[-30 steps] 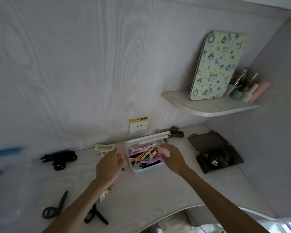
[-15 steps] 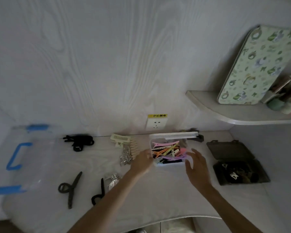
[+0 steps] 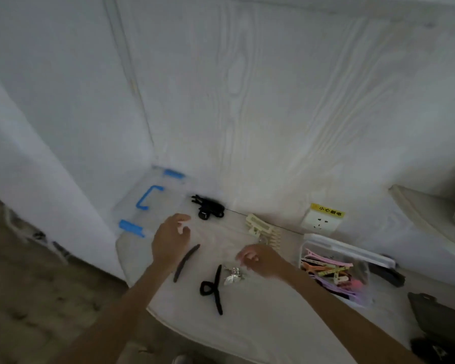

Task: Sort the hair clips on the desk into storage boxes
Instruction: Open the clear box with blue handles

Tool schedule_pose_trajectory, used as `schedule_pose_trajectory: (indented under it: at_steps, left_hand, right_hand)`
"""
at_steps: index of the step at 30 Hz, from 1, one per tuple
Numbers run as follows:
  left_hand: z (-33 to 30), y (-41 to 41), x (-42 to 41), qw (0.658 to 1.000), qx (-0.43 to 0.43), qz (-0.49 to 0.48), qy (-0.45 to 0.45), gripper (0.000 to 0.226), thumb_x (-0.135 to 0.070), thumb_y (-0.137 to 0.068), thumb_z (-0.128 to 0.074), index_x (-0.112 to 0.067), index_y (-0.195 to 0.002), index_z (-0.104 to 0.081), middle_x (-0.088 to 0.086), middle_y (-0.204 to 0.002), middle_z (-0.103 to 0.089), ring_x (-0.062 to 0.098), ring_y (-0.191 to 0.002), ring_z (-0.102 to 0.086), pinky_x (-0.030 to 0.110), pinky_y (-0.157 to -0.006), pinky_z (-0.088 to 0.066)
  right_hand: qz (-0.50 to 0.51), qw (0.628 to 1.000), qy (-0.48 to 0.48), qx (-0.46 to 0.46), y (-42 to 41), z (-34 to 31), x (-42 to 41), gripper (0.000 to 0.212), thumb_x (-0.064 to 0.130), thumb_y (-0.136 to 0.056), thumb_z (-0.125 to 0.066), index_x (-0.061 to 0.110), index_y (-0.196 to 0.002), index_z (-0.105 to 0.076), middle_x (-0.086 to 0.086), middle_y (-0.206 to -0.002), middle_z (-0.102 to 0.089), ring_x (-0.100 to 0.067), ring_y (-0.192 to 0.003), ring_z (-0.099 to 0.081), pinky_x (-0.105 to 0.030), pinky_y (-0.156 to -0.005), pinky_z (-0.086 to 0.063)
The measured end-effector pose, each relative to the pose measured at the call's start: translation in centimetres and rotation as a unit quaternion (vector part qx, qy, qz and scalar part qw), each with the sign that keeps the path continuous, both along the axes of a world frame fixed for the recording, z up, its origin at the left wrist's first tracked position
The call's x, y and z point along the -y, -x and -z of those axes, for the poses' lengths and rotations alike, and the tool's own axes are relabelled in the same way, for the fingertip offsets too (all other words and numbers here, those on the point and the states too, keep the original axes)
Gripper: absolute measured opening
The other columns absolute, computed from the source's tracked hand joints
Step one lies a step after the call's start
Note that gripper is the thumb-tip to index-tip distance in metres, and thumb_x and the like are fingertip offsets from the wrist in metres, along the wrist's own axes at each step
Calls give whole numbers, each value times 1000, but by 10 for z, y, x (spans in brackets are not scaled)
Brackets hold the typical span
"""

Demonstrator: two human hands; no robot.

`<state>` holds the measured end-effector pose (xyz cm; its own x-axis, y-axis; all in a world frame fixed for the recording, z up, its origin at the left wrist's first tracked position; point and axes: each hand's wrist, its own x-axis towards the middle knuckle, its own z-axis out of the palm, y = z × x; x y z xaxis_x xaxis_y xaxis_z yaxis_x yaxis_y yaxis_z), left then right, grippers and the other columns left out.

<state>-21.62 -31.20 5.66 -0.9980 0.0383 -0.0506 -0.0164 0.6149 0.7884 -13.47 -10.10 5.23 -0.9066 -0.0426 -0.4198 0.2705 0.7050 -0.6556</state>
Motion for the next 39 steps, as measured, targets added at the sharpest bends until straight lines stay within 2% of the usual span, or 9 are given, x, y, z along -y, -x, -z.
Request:
schedule_pose_trajectory:
  at_steps: [7,10,16,20,23,28,33,36,39]
  left_hand:
    - [15,49,87,947,42,82,306,60,-53,-94,-16,-26,-147,-24,-1,-158,-15,22,-146,-10,34,-117,-15]
    - [19,47,98,963,4,90,253,46,-40,-97,-36,-25,-141,-37,-2,-155,-24,20,-144,-19,31,-116,-21]
    - [9,58,111,968,-75,98,217,21,-25,-91,-54,-22,-110,-62,-5,-125,-56,17,-119,-46,26,-95,-43]
    - [4,59,99,970,-92,91,205,13,-19,-91,-54,-18,-98,-64,-3,-110,-60,15,-107,-52,22,-85,-45]
    - [6,55,90,967,-106,124,194,14,-15,-91,-52,-16,-98,-64,-1,-109,-61,17,-108,-53,24,-89,-43]
    - [20,45,97,982,-123,111,95,34,-6,-88,-57,-17,-121,-56,2,-129,-55,18,-121,-49,21,-103,-32]
    - [18,41,102,993,95,-73,24,49,-36,-87,-61,-12,-128,-50,6,-124,-58,26,-109,-58,36,-96,-46]
    - [17,43,105,967,209,-105,-104,48,-41,-82,-66,-8,-117,-62,11,-92,-69,28,-85,-66,42,-85,-55]
    - [13,46,104,939,243,-126,-210,42,-28,-87,-62,1,-117,-61,12,-83,-64,24,-78,-60,35,-78,-53]
  right_hand:
    - [126,952,201,194,122,-25,95,23,22,-100,-32,12,-99,-53,-4,-97,-56,-14,-69,-62,-22,-66,-40]
    - [189,945,213,163,151,-25,125,38,37,-97,-40,8,-121,-45,-7,-113,-57,-21,-82,-62,-27,-75,-47]
    - [291,912,246,151,150,-13,131,18,22,-88,-59,6,-90,-53,-6,-70,-59,-14,-58,-56,-21,-54,-41]
    - [293,927,148,179,121,0,109,93,37,-66,-80,6,-137,-29,-12,-121,-54,-21,-95,-60,-28,-71,-52]
    - [230,971,13,60,110,-2,96,130,37,-57,-86,13,-146,5,-13,-152,-11,-28,-139,-22,-40,-109,-32]
    - [83,996,-9,42,93,-6,95,114,32,-74,-76,12,-146,10,-11,-156,-2,-26,-144,-5,-37,-116,-14]
    - [281,955,88,-45,77,6,84,62,26,-90,-57,16,-144,-28,-9,-113,-58,-22,-97,-58,-33,-87,-46]
    - [416,878,234,-40,70,12,78,44,17,-88,-61,4,-127,-46,-14,-89,-61,-19,-68,-56,-30,-61,-49]
    - [399,890,220,-28,66,10,75,29,15,-93,-52,-6,-111,-59,-24,-94,-64,-26,-76,-60,-38,-72,-53]
